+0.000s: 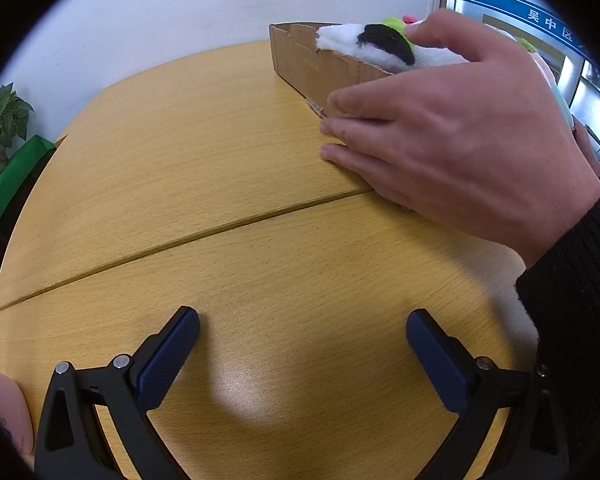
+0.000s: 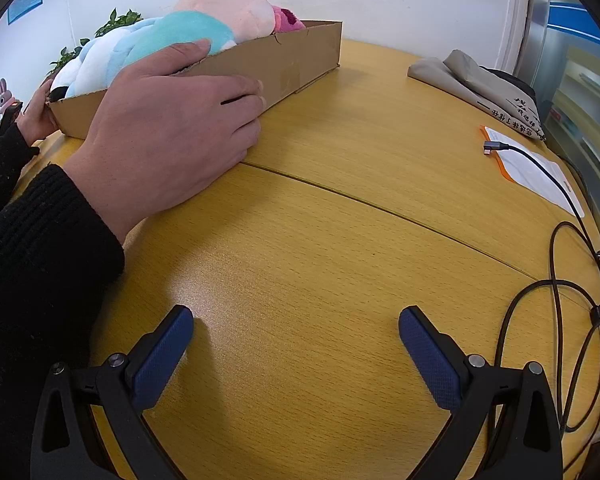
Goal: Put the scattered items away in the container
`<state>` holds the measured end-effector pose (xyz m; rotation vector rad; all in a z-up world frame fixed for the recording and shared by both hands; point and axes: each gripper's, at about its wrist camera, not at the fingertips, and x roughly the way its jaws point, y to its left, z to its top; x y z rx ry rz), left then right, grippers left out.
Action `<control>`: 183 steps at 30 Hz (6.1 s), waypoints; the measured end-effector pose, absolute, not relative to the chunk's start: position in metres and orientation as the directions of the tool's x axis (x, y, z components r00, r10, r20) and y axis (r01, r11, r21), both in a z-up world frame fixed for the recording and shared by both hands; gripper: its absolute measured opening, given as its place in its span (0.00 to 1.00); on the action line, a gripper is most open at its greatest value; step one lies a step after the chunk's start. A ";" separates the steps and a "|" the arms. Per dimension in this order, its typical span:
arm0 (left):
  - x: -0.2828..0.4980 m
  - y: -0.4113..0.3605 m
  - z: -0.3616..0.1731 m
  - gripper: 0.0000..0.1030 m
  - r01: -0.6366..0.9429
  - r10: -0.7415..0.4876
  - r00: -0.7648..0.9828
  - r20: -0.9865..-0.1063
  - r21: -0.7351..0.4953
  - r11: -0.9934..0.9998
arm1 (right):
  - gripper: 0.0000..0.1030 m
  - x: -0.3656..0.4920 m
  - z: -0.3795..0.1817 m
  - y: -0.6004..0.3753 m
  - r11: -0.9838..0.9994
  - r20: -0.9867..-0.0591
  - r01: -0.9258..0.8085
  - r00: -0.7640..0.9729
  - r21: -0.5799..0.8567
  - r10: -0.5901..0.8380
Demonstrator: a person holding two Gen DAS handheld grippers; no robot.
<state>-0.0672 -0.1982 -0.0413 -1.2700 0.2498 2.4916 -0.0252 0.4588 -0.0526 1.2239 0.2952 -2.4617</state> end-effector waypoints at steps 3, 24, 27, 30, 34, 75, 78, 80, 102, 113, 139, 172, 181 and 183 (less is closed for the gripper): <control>-0.067 -0.200 -0.040 1.00 -0.369 0.213 -0.547 -0.810 0.005 -0.929 | 1.00 -0.025 -0.053 0.459 -0.908 -0.800 0.419 -0.552 -0.021 -0.236; -0.065 -0.197 -0.039 1.00 -0.369 0.213 -0.547 -0.809 0.006 -0.929 | 1.00 -0.025 -0.053 0.460 -0.907 -0.800 0.420 -0.552 -0.021 -0.237; -0.065 -0.197 -0.039 1.00 -0.369 0.213 -0.547 -0.809 0.006 -0.929 | 1.00 -0.025 -0.053 0.460 -0.907 -0.800 0.420 -0.552 -0.021 -0.237; -0.064 -0.197 -0.039 1.00 -0.369 0.213 -0.547 -0.809 0.006 -0.929 | 1.00 -0.025 -0.053 0.460 -0.907 -0.800 0.420 -0.552 -0.020 -0.237; -0.064 -0.197 -0.039 1.00 -0.369 0.213 -0.547 -0.809 0.006 -0.929 | 1.00 -0.025 -0.053 0.460 -0.907 -0.800 0.420 -0.552 -0.020 -0.238; -0.063 -0.201 -0.037 1.00 -0.368 0.212 -0.549 -0.809 0.006 -0.930 | 1.00 -0.026 -0.053 0.461 -0.907 -0.800 0.421 -0.551 -0.020 -0.238; -0.062 -0.200 -0.037 1.00 -0.368 0.212 -0.549 -0.809 0.006 -0.930 | 1.00 -0.026 -0.054 0.461 -0.907 -0.800 0.421 -0.551 -0.020 -0.238; -0.062 -0.200 -0.037 1.00 -0.368 0.212 -0.549 -0.809 0.006 -0.930 | 1.00 -0.026 -0.054 0.461 -0.907 -0.800 0.421 -0.551 -0.021 -0.238; -0.062 -0.201 -0.034 1.00 -0.367 0.212 -0.548 -0.809 0.005 -0.930 | 1.00 -0.026 -0.054 0.460 -0.907 -0.800 0.421 -0.551 -0.019 -0.239; -0.062 -0.202 -0.034 1.00 -0.367 0.212 -0.549 -0.809 0.006 -0.930 | 1.00 -0.026 -0.054 0.461 -0.907 -0.800 0.421 -0.551 -0.019 -0.239; -0.062 -0.204 -0.032 1.00 -0.367 0.212 -0.549 -0.809 0.005 -0.930 | 1.00 -0.026 -0.054 0.461 -0.907 -0.800 0.421 -0.551 -0.019 -0.239; -0.060 -0.205 -0.029 1.00 -0.367 0.212 -0.549 -0.809 0.005 -0.930 | 1.00 -0.033 -0.053 0.453 -0.916 -0.801 0.402 -0.555 -0.019 -0.227; -0.060 -0.205 -0.027 1.00 -0.362 0.210 -0.549 -0.809 0.004 -0.932 | 1.00 0.029 -0.052 0.425 -0.979 -0.799 0.201 -0.592 -0.022 -0.104; -0.061 -0.204 -0.027 1.00 -0.349 0.203 -0.552 -0.809 0.003 -0.937 | 1.00 0.042 -0.052 0.416 -0.974 -0.799 0.224 -0.590 -0.021 -0.118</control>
